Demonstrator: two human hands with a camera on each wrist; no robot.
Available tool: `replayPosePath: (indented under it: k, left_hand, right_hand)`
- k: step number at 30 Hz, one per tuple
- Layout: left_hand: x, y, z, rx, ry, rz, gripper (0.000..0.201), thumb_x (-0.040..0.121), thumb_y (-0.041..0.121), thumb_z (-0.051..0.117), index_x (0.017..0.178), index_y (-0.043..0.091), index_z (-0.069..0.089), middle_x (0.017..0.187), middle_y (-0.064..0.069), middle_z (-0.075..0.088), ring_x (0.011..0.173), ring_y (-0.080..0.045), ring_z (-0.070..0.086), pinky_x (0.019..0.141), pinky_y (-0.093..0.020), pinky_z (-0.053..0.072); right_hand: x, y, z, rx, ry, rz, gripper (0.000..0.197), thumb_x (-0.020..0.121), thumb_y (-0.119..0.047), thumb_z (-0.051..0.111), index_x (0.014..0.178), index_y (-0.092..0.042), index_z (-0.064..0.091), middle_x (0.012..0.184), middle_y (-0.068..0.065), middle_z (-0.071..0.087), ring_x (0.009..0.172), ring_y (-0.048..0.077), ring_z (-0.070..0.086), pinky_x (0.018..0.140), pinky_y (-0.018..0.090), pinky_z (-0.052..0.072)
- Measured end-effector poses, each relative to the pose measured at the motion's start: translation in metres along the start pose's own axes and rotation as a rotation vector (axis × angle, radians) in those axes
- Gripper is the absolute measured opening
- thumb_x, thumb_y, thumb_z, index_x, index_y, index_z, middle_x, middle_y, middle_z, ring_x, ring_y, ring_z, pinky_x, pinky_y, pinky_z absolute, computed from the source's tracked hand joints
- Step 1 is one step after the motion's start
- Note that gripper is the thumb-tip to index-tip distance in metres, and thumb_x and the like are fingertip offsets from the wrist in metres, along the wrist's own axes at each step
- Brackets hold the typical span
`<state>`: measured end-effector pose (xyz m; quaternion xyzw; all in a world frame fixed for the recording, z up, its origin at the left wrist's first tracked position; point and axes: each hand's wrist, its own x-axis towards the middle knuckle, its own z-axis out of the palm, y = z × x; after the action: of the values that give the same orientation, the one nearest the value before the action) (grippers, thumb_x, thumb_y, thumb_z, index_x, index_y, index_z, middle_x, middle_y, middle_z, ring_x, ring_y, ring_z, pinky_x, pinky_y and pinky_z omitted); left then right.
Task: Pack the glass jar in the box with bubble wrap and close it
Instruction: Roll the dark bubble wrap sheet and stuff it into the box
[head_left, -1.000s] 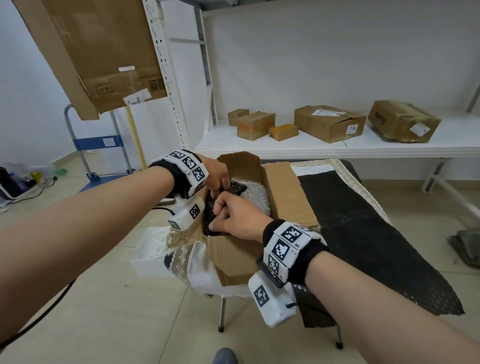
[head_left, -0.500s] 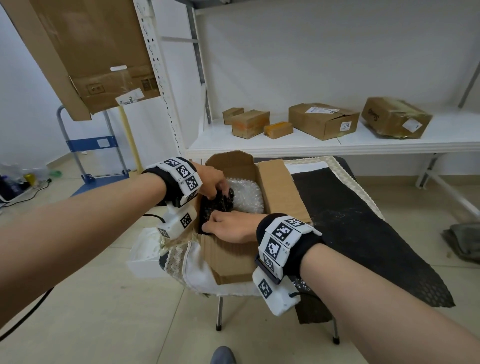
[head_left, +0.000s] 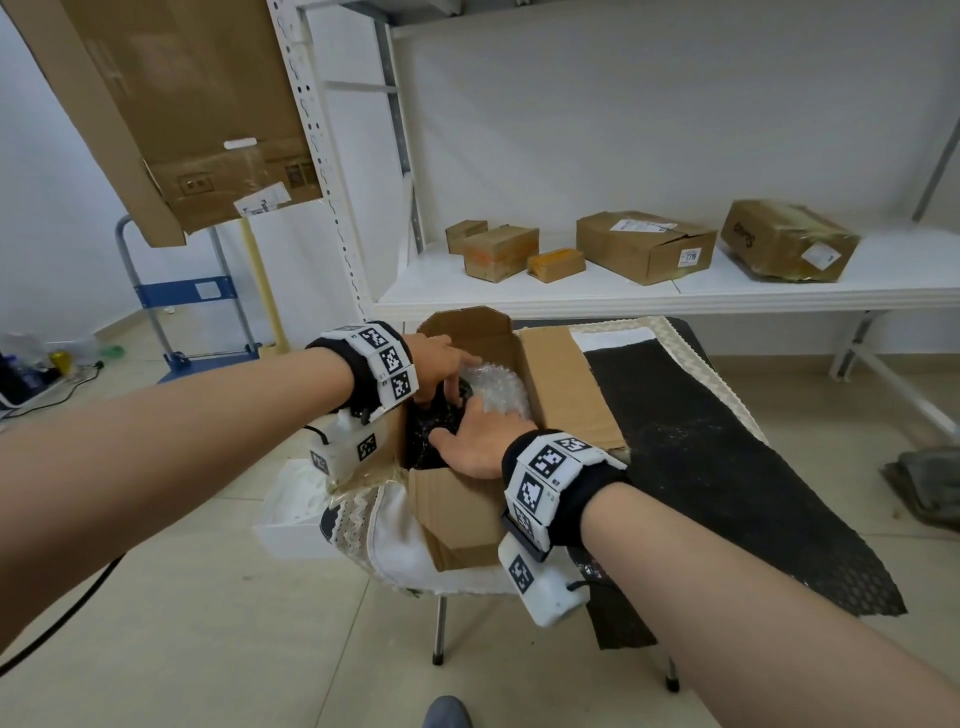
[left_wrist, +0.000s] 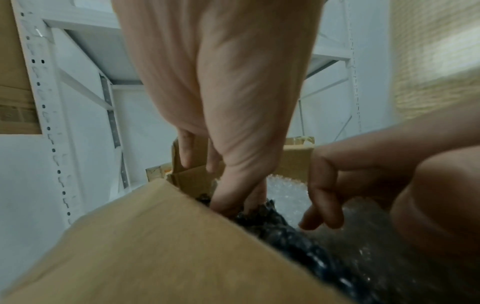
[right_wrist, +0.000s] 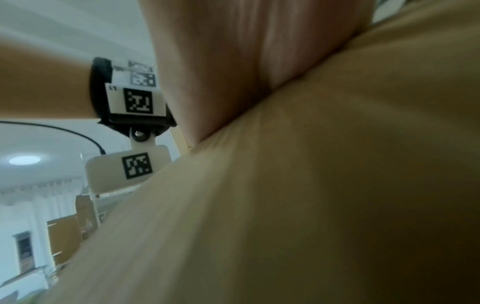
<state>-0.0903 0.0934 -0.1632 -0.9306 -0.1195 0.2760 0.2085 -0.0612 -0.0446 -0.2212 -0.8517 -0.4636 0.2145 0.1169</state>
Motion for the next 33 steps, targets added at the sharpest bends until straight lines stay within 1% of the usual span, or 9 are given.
replayPosePath:
  k: [3, 8, 10, 15, 19, 23, 26, 29, 33]
  left_hand:
    - [0.010, 0.000, -0.003, -0.144, -0.077, -0.039, 0.068, 0.080, -0.008, 0.060, 0.143, 0.014, 0.049, 0.156, 0.006, 0.033, 0.143, -0.022, 0.030, 0.095, -0.027, 0.038]
    - [0.007, -0.004, -0.012, -0.218, -0.137, -0.028, 0.061, 0.082, -0.009, 0.054, 0.135, 0.020, 0.059, 0.159, 0.005, 0.027, 0.139, -0.021, 0.035, 0.095, -0.024, 0.041]
    - [0.009, -0.006, -0.013, -0.256, -0.153, -0.033, 0.060, 0.081, -0.010, 0.054, 0.133, 0.020, 0.061, 0.158, 0.005, 0.030, 0.140, -0.019, 0.035, 0.093, -0.022, 0.041]
    - [0.017, 0.002, -0.012, -0.141, -0.136, -0.037, 0.065, 0.074, -0.005, 0.059, 0.134, 0.019, 0.058, 0.132, -0.002, 0.062, 0.122, -0.028, 0.053, 0.095, -0.041, 0.051]
    - [0.014, 0.006, -0.011, 0.014, -0.023, 0.011, 0.053, 0.080, 0.003, 0.065, 0.128, 0.024, 0.063, 0.141, 0.002, 0.044, 0.124, -0.025, 0.042, 0.092, -0.039, 0.047]
    - [0.009, 0.004, -0.007, 0.115, 0.008, 0.017, 0.044, 0.080, 0.015, 0.071, 0.119, 0.035, 0.068, 0.130, 0.001, 0.037, 0.117, -0.022, 0.040, 0.090, -0.042, 0.048]
    - [0.008, 0.006, -0.012, 0.063, -0.019, 0.038, 0.046, 0.078, 0.007, 0.071, 0.120, 0.027, 0.070, 0.131, -0.004, 0.041, 0.119, -0.026, 0.043, 0.088, -0.038, 0.048]
    - [0.013, 0.008, -0.019, -0.015, -0.091, 0.058, 0.044, 0.077, -0.007, 0.063, 0.119, 0.005, 0.069, 0.131, -0.018, 0.053, 0.113, -0.034, 0.052, 0.069, -0.023, 0.034]
    - [0.019, 0.003, -0.020, -0.165, -0.192, -0.031, 0.062, 0.075, -0.011, 0.060, 0.134, 0.009, 0.059, 0.141, -0.008, 0.053, 0.125, -0.029, 0.050, 0.093, -0.035, 0.047]
  right_hand:
    - [0.007, -0.001, -0.003, 0.041, -0.095, 0.055, 0.086, 0.088, -0.067, 0.038, 0.155, -0.017, 0.015, 0.155, 0.016, 0.034, 0.140, 0.038, 0.035, 0.113, 0.044, 0.032]
    - [0.008, 0.001, -0.010, 0.089, -0.110, 0.056, 0.086, 0.089, -0.065, 0.041, 0.154, -0.013, 0.020, 0.154, 0.016, 0.034, 0.140, 0.037, 0.034, 0.114, 0.043, 0.031]
    - [0.006, 0.009, -0.009, 0.049, -0.042, 0.056, 0.085, 0.088, -0.067, 0.039, 0.153, -0.015, 0.021, 0.154, 0.018, 0.032, 0.142, 0.038, 0.028, 0.114, 0.045, 0.029]
    - [-0.009, 0.017, -0.008, 0.031, 0.153, -0.119, 0.071, 0.091, -0.054, 0.046, 0.145, -0.010, 0.032, 0.150, 0.018, 0.034, 0.139, 0.036, 0.024, 0.112, 0.045, 0.028]
    - [-0.008, 0.016, -0.010, 0.093, 0.066, -0.056, 0.075, 0.092, -0.052, 0.049, 0.147, -0.008, 0.024, 0.150, 0.020, 0.036, 0.139, 0.037, 0.031, 0.112, 0.043, 0.032]
    - [-0.006, 0.010, -0.010, 0.177, 0.031, 0.030, 0.077, 0.091, -0.051, 0.054, 0.146, -0.008, 0.021, 0.149, 0.023, 0.032, 0.138, 0.039, 0.034, 0.111, 0.045, 0.035]
    - [-0.003, 0.007, -0.009, 0.246, -0.016, 0.063, 0.085, 0.088, -0.055, 0.054, 0.149, -0.009, 0.016, 0.151, 0.024, 0.030, 0.137, 0.041, 0.036, 0.111, 0.047, 0.035]
    - [-0.002, 0.012, -0.017, 0.313, -0.101, 0.031, 0.087, 0.089, -0.055, 0.053, 0.150, -0.008, 0.014, 0.146, 0.021, 0.041, 0.130, 0.037, 0.046, 0.102, 0.037, 0.042]
    - [-0.008, 0.020, -0.023, 0.294, -0.173, -0.044, 0.080, 0.094, -0.048, 0.051, 0.151, -0.005, 0.016, 0.147, 0.017, 0.042, 0.130, 0.034, 0.046, 0.096, 0.034, 0.040]
